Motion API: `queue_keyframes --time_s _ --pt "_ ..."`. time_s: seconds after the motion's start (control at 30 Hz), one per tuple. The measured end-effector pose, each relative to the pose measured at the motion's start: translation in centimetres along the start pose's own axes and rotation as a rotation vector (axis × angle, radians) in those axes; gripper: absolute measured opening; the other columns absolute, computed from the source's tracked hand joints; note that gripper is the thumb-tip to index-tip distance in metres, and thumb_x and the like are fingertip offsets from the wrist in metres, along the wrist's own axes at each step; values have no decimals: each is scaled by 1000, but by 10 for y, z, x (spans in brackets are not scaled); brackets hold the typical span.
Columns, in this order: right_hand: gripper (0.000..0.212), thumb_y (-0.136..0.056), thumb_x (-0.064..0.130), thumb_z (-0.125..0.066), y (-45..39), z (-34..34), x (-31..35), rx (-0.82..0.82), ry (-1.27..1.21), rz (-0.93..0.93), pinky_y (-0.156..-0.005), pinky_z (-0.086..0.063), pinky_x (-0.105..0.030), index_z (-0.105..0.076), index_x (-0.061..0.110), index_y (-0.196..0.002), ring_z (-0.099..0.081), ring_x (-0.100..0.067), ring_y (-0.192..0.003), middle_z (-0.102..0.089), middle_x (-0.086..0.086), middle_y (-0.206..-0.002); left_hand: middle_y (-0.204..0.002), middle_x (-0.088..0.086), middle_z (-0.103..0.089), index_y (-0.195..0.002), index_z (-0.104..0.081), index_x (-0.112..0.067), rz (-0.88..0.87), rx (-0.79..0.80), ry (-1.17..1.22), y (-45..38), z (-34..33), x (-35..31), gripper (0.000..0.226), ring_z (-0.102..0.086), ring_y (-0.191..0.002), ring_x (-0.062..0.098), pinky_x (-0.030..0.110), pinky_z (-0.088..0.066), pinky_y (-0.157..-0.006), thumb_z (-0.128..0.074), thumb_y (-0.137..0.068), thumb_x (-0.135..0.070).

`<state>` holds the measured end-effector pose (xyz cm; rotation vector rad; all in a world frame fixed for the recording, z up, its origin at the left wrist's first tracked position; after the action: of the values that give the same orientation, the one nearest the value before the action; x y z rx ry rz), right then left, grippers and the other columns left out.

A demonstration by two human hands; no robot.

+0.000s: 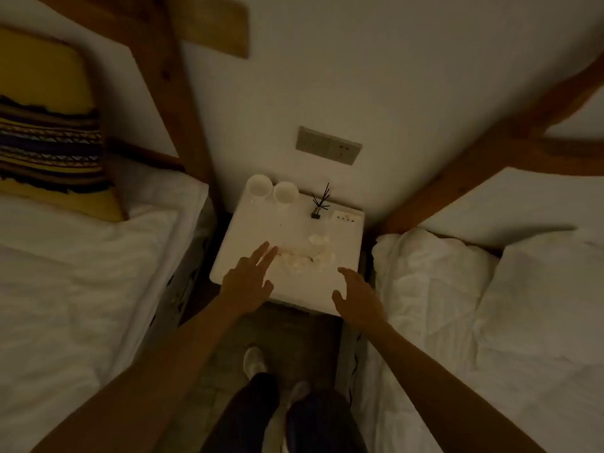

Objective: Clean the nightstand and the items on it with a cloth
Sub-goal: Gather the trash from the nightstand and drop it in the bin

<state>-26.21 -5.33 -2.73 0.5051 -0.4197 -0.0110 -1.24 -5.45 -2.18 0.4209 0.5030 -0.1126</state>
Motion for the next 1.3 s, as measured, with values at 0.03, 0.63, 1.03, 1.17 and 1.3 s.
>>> queue_keyframes --time_s 0.03,0.63,1.03,1.17,1.3 --pt "61 -101 36 -51 -12 -3 -4 0 2 -15 -114 -40 -43 -29 22 -156 -43 -28 -140 -34 -4 -160 -167 -11 -2 -158 -7 -33 -6 11 -2 -10 -6 1 74 -38 -138 30 48 -47 -101 -50 -98 -32" --pt "89 -93 48 -61 -222 -96 -64 147 227 91 -88 -53 -47 -1 42 -159 -62 -43 -111 -1 -16 -167 -161 -10 -21 -153 -26 -31 111 165 -53 -164 -174 22 68 -43 -132 25 39 -52 -92 -53 -94 -13" --pt "40 -102 26 -51 -247 -89 -58 50 139 176 -80 -52 -38 -51 15 -141 -64 -37 -95 -32 -12 -151 -124 5 -56 -116 -65 -8 195 -76 226 -161 -168 40 27 -60 -104 27 39 -52 -83 -57 -91 -3" --pt "33 -101 24 -54 -242 -65 -49 9 53 210 -78 -56 -39 -58 17 -133 -66 -34 -89 -39 -9 -144 -125 8 -59 -117 -65 -7 276 -141 306 -159 -144 37 25 -58 -112 29 43 -50 -93 -59 -93 -7" --pt "23 -98 23 -58 -233 -35 -38 -48 7 269 -70 -52 -33 -62 22 -120 -66 -28 -83 -44 -3 -141 -134 10 -54 -130 -58 -12 565 -246 477 -143 -122 37 35 -46 -128 30 39 -40 -103 -59 -97 -20"
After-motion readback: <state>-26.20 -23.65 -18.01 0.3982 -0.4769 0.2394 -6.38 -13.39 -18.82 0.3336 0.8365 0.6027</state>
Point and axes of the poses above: each hand's wrist, its own y-axis away from the middle knuckle, its own z-axis out of the back of the hand, x = y × z, the point moved 6 cm from there along -y, towards the middle knuckle
